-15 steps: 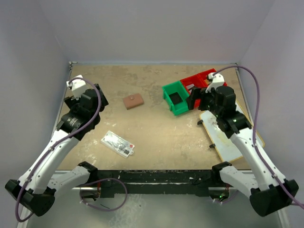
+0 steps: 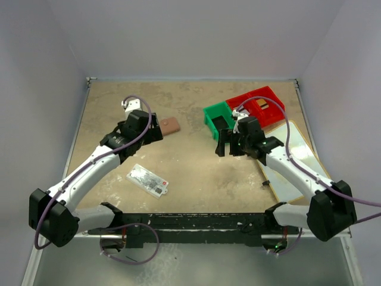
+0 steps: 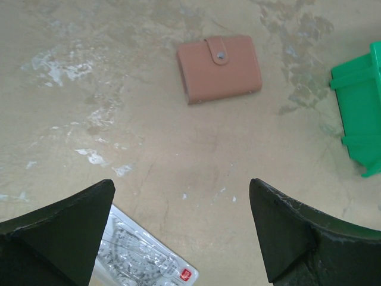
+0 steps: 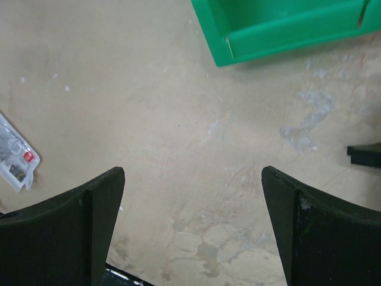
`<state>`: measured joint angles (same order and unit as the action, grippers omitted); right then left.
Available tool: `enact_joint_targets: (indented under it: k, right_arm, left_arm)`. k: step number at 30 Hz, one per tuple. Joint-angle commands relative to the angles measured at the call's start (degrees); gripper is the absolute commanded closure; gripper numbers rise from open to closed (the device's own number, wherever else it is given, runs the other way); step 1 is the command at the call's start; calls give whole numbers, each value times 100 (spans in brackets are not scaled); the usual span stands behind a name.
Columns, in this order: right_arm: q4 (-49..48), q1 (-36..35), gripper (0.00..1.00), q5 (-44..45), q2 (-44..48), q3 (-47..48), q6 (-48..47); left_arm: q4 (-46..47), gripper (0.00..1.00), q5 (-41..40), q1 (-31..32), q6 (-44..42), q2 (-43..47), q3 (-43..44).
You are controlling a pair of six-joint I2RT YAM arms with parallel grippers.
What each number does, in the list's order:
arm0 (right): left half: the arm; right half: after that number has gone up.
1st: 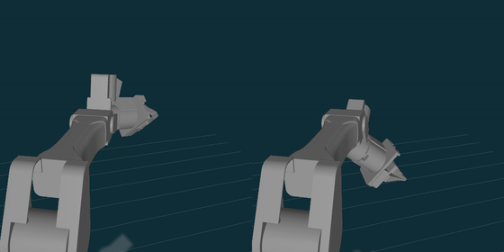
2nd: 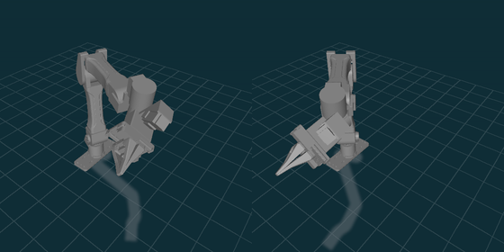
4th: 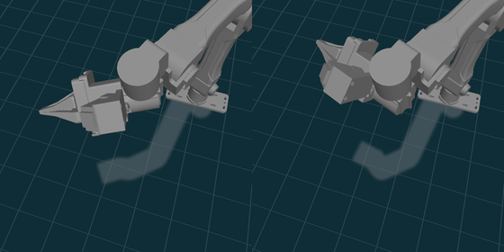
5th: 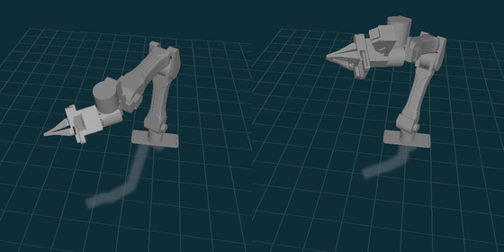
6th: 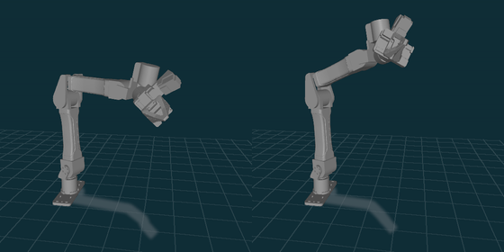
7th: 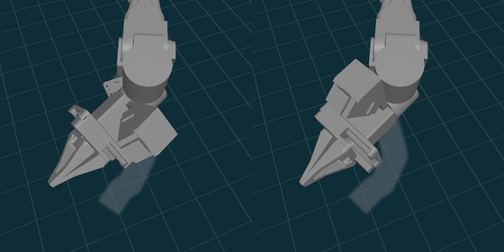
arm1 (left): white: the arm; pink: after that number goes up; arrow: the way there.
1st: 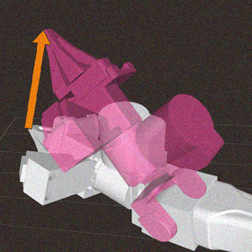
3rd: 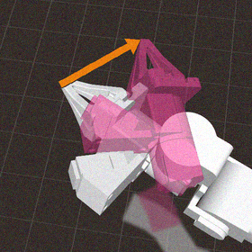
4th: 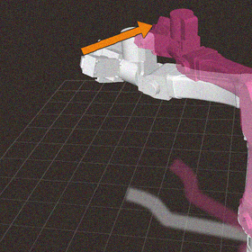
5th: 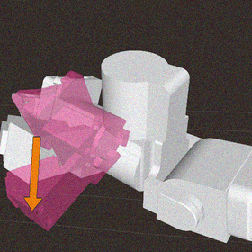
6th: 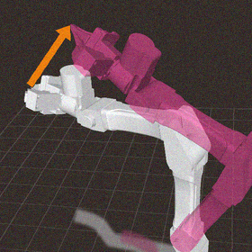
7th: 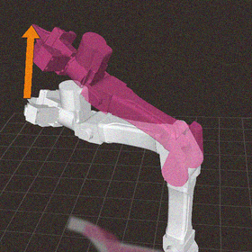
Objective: Take the credit cards out of the card holder
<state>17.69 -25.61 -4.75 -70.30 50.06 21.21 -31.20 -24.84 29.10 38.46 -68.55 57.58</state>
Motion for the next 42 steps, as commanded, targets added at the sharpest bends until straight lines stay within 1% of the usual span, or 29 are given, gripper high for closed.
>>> enact_joint_targets:
  k: [1, 4, 7, 14, 18, 22, 26, 30, 36, 39, 42]
  right_arm:
    - [244, -89, 0, 527, -311, -177, 879]
    - [358, -17, 0, 948, -600, -329, 1379]
    - [278, 149, 0, 1059, -692, -579, 1749]
    - [362, 404, 0, 1178, -437, -1163, 2356]
    - [383, 940, 0, 1023, -83, -1417, 2587]
    - [261, 1393, 0, 983, 258, -1496, 2606]
    - [315, 2152, 0, 819, -51, -1504, 2431]
    - [228, 2541, 0, 946, 90, -1581, 2425]
    - [266, 3399, 0, 608, 1, -1435, 2044]
    - [257, 3669, 0, 554, -41, -1423, 1969]
    - [117, 3792, 0, 645, -31, -1410, 2031]
  left_arm:
    - [544, 8, 601, 73, 81, 54, -82]
    - [610, 8, 729, 95, 26, 57, -62]
    - [597, 8, 761, 104, -32, 59, 38]
    - [652, 8, 686, 113, -78, 171, 75]
    - [698, 8, 716, 116, -72, 151, 109]
    - [698, 8, 758, 120, -70, 148, 179]
    - [620, 8, 726, 122, -110, 167, 223]
    - [513, 8, 672, 122, -125, 207, 222]
    - [452, 8, 709, 122, -84, 291, 154]
    - [360, 8, 731, 123, -108, 314, 161]
    - [331, 8, 668, 123, -132, 363, 125]
